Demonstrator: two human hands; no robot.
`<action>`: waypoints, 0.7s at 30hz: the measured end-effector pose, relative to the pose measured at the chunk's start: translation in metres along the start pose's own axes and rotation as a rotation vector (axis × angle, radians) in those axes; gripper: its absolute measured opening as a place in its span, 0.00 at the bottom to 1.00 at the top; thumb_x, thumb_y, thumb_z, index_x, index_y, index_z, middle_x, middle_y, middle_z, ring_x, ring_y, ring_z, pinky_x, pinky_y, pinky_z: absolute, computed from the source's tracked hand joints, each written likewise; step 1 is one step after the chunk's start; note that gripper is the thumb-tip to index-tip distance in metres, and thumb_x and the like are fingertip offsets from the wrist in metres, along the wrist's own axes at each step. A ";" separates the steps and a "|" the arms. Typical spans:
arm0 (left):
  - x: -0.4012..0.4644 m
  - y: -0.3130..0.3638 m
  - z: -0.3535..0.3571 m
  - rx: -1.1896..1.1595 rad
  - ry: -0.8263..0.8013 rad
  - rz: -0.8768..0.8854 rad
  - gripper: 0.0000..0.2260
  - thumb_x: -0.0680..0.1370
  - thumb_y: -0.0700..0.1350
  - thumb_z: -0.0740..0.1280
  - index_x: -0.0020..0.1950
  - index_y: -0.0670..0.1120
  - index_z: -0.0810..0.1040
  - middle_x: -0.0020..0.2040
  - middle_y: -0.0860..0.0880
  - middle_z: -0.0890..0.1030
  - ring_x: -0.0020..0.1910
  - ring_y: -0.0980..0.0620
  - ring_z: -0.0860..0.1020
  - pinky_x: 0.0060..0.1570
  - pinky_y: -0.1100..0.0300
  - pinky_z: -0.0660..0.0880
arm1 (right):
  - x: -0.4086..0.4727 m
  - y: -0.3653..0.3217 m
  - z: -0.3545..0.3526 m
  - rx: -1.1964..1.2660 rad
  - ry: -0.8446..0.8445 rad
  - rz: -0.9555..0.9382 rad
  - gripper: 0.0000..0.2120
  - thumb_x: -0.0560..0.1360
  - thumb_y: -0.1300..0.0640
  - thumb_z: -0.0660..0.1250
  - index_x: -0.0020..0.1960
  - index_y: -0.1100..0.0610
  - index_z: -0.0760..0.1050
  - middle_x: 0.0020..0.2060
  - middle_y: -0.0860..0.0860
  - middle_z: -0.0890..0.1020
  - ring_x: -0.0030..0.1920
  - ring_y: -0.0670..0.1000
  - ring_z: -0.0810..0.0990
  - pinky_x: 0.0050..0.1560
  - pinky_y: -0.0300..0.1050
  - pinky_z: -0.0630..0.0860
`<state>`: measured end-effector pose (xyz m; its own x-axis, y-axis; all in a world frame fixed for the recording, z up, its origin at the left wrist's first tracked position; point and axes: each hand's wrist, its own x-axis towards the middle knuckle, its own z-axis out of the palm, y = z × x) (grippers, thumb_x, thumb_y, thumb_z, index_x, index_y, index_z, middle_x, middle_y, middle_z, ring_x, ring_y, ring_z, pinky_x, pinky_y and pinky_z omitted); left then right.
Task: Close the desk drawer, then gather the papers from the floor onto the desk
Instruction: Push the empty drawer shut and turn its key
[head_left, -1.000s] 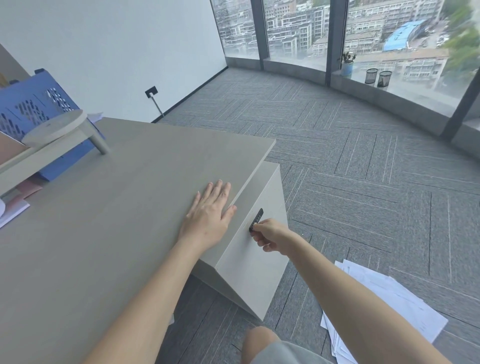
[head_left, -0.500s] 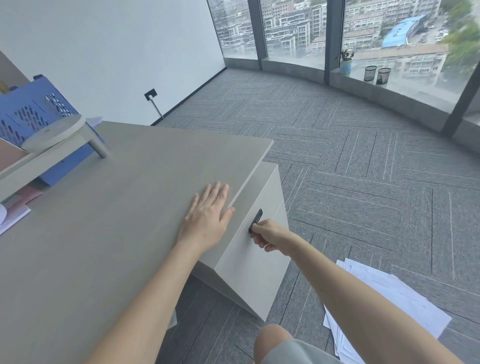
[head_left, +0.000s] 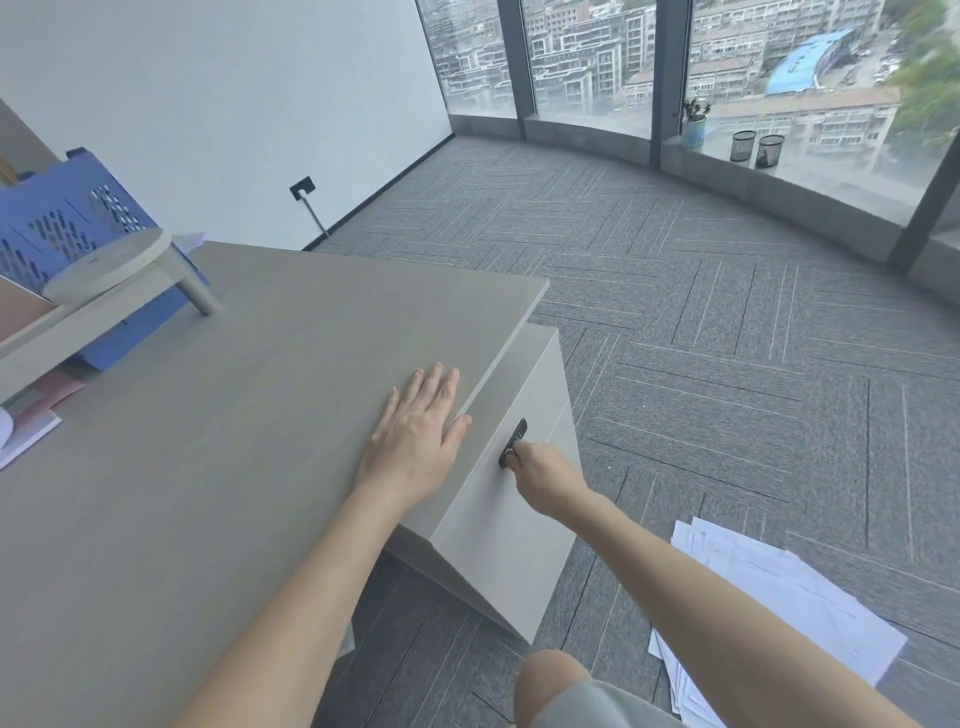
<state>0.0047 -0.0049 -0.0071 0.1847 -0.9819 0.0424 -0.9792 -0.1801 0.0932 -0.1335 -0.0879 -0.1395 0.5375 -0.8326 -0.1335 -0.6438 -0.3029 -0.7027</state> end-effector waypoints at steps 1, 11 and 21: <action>0.000 0.001 0.000 0.004 0.003 0.000 0.27 0.83 0.55 0.50 0.81 0.51 0.48 0.82 0.51 0.50 0.81 0.52 0.46 0.79 0.51 0.43 | -0.002 0.001 0.000 -0.081 0.025 -0.038 0.12 0.82 0.61 0.55 0.58 0.63 0.75 0.50 0.65 0.83 0.51 0.66 0.81 0.41 0.51 0.68; -0.002 0.003 -0.001 0.005 0.002 -0.002 0.27 0.83 0.54 0.50 0.81 0.50 0.49 0.82 0.50 0.50 0.81 0.51 0.46 0.78 0.51 0.43 | -0.004 0.004 0.000 -0.354 0.067 -0.201 0.16 0.77 0.66 0.56 0.61 0.56 0.73 0.48 0.59 0.85 0.47 0.64 0.83 0.41 0.53 0.73; -0.006 0.004 -0.005 -0.129 0.022 0.009 0.27 0.83 0.53 0.55 0.80 0.48 0.54 0.81 0.47 0.53 0.81 0.50 0.48 0.79 0.52 0.44 | -0.021 -0.022 -0.009 -0.331 0.090 -0.015 0.11 0.81 0.57 0.57 0.55 0.61 0.75 0.54 0.59 0.82 0.54 0.64 0.82 0.45 0.51 0.73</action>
<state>0.0003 0.0001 -0.0017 0.1791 -0.9817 0.0651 -0.9621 -0.1610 0.2203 -0.1358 -0.0680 -0.1147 0.5077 -0.8600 -0.0520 -0.7857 -0.4374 -0.4374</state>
